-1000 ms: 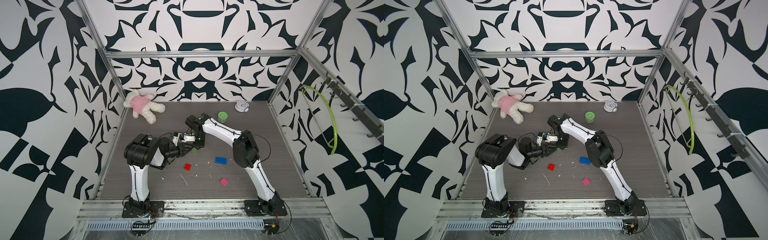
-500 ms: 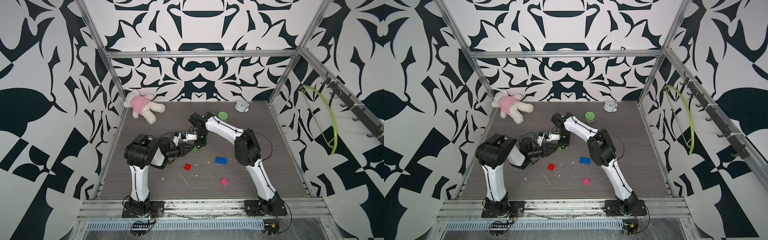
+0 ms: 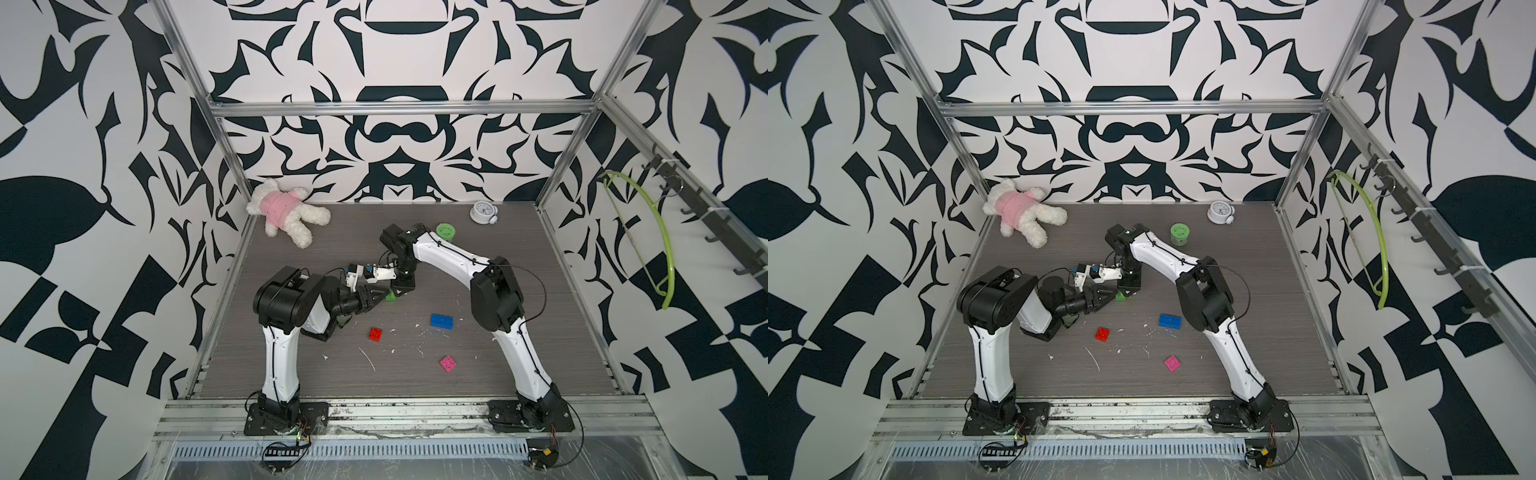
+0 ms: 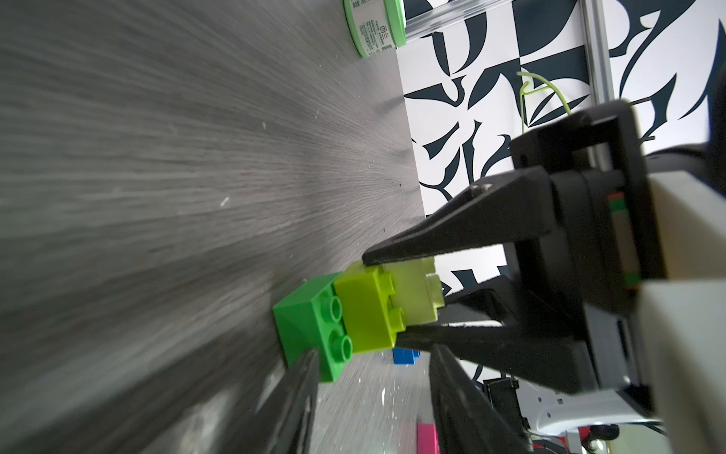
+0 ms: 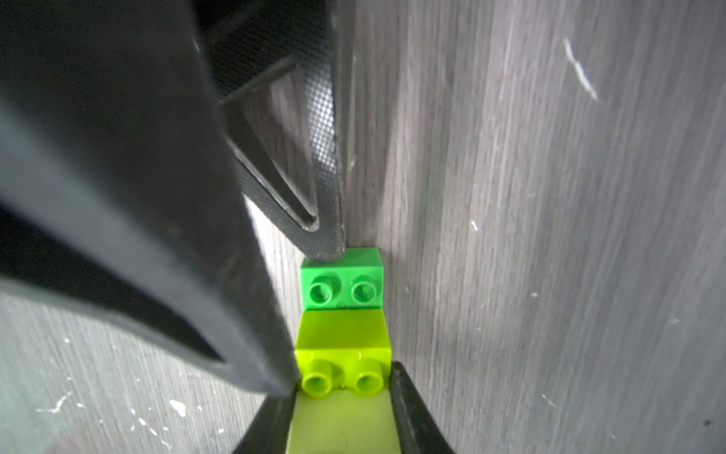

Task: Assemble the letter y with lego
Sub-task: Assemble the lego brick with the lego brick.

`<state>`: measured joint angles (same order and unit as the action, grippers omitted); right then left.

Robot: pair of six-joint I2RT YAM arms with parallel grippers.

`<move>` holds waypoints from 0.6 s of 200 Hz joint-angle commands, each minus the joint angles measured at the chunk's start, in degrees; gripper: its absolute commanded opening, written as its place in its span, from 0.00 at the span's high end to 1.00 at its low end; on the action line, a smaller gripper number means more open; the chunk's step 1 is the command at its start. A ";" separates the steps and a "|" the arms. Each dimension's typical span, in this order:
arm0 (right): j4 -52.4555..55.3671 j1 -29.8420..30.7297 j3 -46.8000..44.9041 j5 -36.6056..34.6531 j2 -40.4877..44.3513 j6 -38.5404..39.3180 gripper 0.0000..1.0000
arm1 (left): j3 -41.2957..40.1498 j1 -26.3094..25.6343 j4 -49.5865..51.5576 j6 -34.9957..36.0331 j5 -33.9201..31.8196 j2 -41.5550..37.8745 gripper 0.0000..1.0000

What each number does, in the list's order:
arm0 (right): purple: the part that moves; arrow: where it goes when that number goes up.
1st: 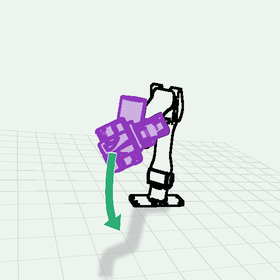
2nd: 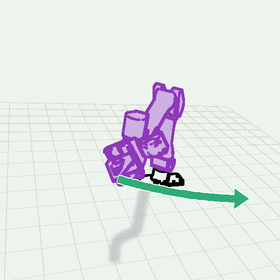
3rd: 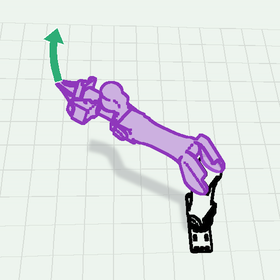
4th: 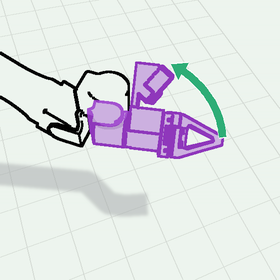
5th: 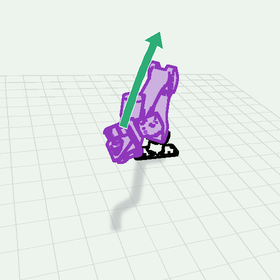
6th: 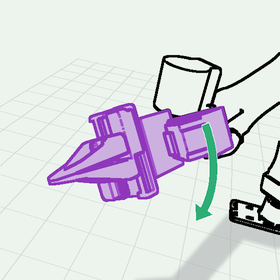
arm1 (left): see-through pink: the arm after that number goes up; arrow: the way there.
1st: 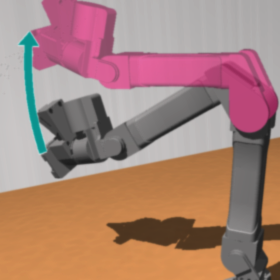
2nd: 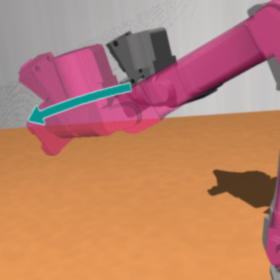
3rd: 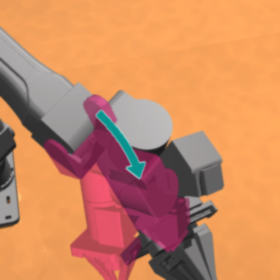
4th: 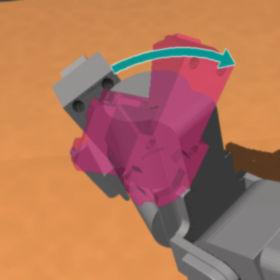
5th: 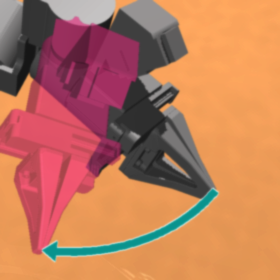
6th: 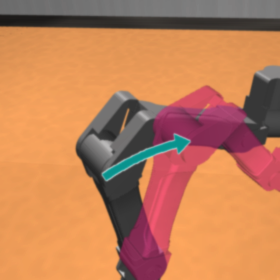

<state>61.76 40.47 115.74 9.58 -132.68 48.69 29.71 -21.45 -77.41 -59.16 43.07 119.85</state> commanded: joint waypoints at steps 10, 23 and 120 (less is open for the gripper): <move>-1.36 0.84 -1.92 2.28 0.08 1.56 0.80 | -1.33 -2.06 21.00 5.00 -6.92 6.27 0.49; -1.55 0.84 -2.01 2.37 0.14 1.63 0.80 | -1.27 -2.10 21.64 5.14 -7.25 6.03 0.49; -1.55 1.10 -1.99 1.31 0.06 0.89 0.79 | -1.08 -2.09 25.38 6.36 -8.66 4.69 0.50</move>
<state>61.52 40.10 115.31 8.91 -132.42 49.69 30.74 -22.79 -71.99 -57.04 40.10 118.26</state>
